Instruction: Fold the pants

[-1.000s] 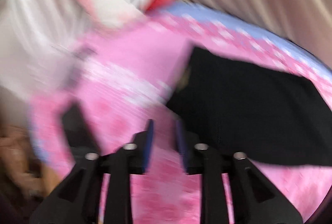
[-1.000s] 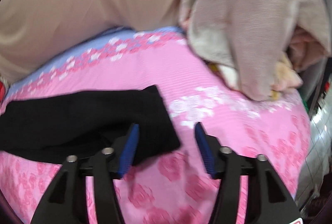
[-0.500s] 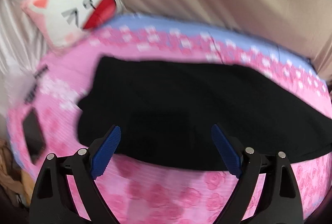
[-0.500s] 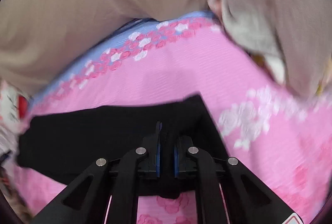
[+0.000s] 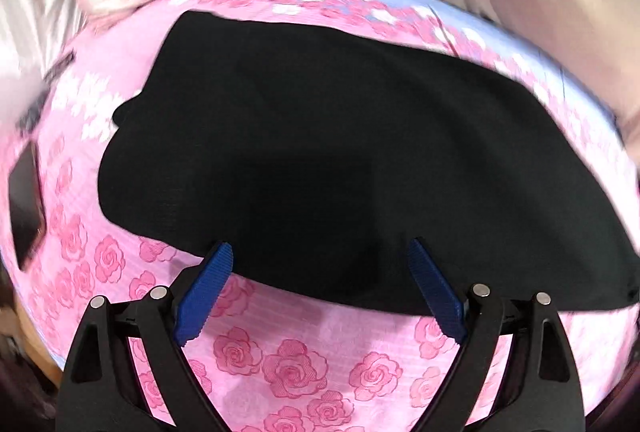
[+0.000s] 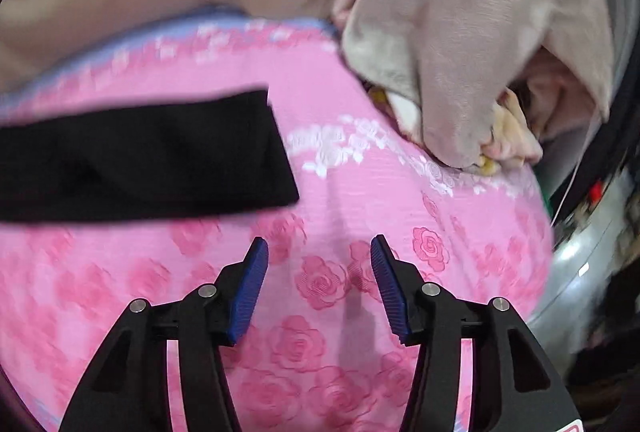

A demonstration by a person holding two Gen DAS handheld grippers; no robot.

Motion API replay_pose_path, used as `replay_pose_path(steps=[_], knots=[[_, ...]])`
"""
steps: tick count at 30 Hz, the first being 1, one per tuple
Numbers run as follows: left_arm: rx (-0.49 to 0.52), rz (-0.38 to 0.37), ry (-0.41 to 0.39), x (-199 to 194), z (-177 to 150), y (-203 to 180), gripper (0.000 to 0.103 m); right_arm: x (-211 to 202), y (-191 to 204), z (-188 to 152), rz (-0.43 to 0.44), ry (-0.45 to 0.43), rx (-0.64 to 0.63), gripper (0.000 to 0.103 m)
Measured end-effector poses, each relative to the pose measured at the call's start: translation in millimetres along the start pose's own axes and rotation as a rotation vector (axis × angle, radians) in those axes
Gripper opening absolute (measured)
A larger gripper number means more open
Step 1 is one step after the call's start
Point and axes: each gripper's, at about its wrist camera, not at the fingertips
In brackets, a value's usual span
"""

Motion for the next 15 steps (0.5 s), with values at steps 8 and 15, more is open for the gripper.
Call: replay_pose_path(steps=[8,15], knots=[[-0.250,-0.039,-0.126,-42,-9,67,0.087,-21,75,12,0.193,-0.101,0.194,0.055],[-0.501,-0.130,-0.106,-25,-18,136,0.087,-9,214,14,0.190,-0.025,-0.121,0.056]])
Point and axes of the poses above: each gripper's, at about its wrist camera, not at the fingertips, and x roughly the way its jaws point, y to its left, z to its top, and after that the axes turned 7 degrees about -y, right-handed
